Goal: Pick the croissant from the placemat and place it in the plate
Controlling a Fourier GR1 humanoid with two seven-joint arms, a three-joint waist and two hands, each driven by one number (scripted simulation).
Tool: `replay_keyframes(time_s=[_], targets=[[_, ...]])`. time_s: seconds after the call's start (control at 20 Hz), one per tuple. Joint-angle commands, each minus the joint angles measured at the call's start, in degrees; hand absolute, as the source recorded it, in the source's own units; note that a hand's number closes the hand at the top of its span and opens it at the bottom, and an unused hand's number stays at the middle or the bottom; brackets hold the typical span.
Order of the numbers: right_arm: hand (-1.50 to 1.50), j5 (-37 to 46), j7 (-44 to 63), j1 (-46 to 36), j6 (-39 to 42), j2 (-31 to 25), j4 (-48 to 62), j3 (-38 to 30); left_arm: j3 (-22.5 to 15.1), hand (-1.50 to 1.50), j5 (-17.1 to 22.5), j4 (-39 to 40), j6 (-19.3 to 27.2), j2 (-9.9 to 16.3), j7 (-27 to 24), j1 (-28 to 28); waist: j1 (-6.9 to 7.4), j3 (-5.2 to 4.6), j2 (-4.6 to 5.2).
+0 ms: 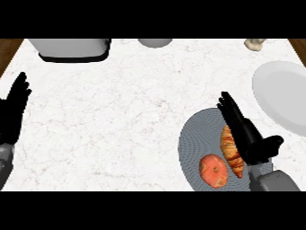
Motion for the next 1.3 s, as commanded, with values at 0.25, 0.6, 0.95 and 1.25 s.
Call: replay_keyframes(time_s=[0.25, 0.6, 0.95, 1.25], targets=[[1.50, 11.00, 4.47, -16.32, 3.56, -21.60, -6.52, -7.12, -7.07, 0.00, 5.62, 1.24, -3.93, -11.88, 2.34, 7.00, 0.80, -0.34, 0.50], [-1.50, 22.09, -7.18, -6.43, -11.23, -23.27, -1.25, -13.38, -8.71, 0.00, 7.34, 2.47, -7.39, -17.08, -3.33, 10.03, 0.02, 0.19, 0.75], [-1.50, 25.59, 2.41, 3.56, -3.56, -28.60, -19.02, -14.92, -6.73, 0.00, 5.84, 0.85, -8.97, -16.78, -0.76, 9.75, -0.15, 0.14, 0.55], [-1.50, 34.30, 18.80, -0.01, 8.17, -39.18, -21.83, -5.24, -5.61, 0.00, 7.19, 2.13, -10.95, -15.66, -1.35, 8.74, 0.21, -0.14, 0.63]])
